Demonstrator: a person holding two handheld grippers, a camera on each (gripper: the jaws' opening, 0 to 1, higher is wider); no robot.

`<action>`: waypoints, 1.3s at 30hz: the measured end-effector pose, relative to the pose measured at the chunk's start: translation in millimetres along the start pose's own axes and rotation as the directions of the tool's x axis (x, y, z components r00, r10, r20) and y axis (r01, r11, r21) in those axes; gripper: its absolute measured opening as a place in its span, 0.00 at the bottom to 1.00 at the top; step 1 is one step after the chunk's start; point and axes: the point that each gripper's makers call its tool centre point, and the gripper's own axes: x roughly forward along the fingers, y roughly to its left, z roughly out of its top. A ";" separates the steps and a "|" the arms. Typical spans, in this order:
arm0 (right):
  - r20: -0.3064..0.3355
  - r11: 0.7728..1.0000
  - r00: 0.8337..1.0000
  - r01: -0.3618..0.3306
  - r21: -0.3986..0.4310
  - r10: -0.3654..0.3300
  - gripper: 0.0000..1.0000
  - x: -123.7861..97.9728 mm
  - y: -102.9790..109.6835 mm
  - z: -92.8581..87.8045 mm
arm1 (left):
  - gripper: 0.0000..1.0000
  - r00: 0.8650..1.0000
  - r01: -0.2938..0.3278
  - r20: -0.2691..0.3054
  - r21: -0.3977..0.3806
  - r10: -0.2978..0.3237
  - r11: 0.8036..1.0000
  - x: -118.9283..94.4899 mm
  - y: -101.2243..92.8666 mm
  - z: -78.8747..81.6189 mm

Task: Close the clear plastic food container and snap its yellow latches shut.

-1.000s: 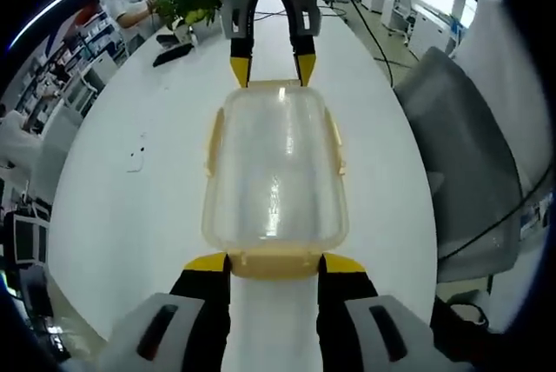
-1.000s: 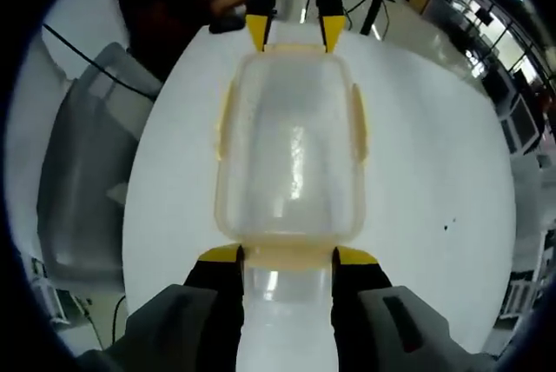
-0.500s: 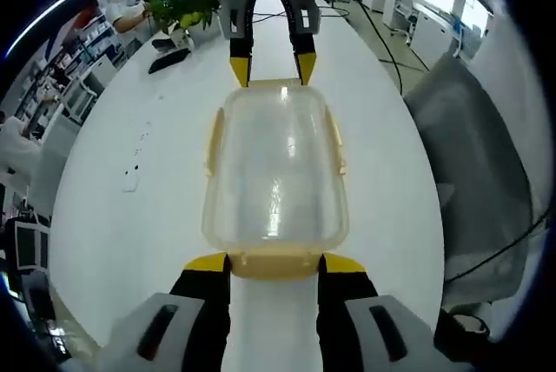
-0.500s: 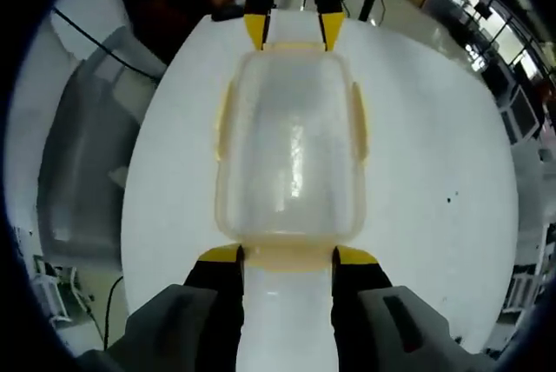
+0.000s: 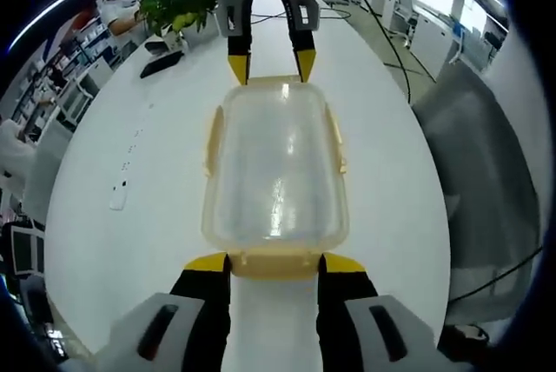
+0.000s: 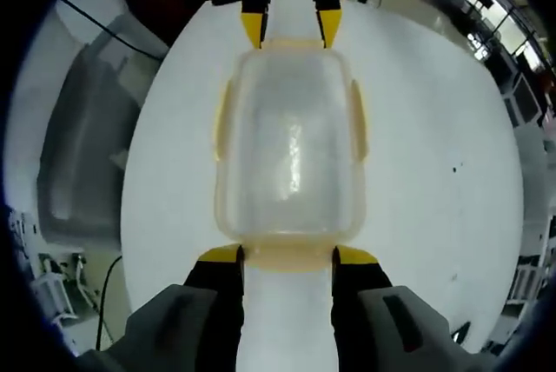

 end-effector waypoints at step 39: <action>-0.051 1.000 0.998 -0.023 0.004 0.023 0.35 22.0 -6.7 -23.3 | 0.33 0.999 0.023 -0.026 -0.016 -0.023 1.000 31.6 0.5 0.5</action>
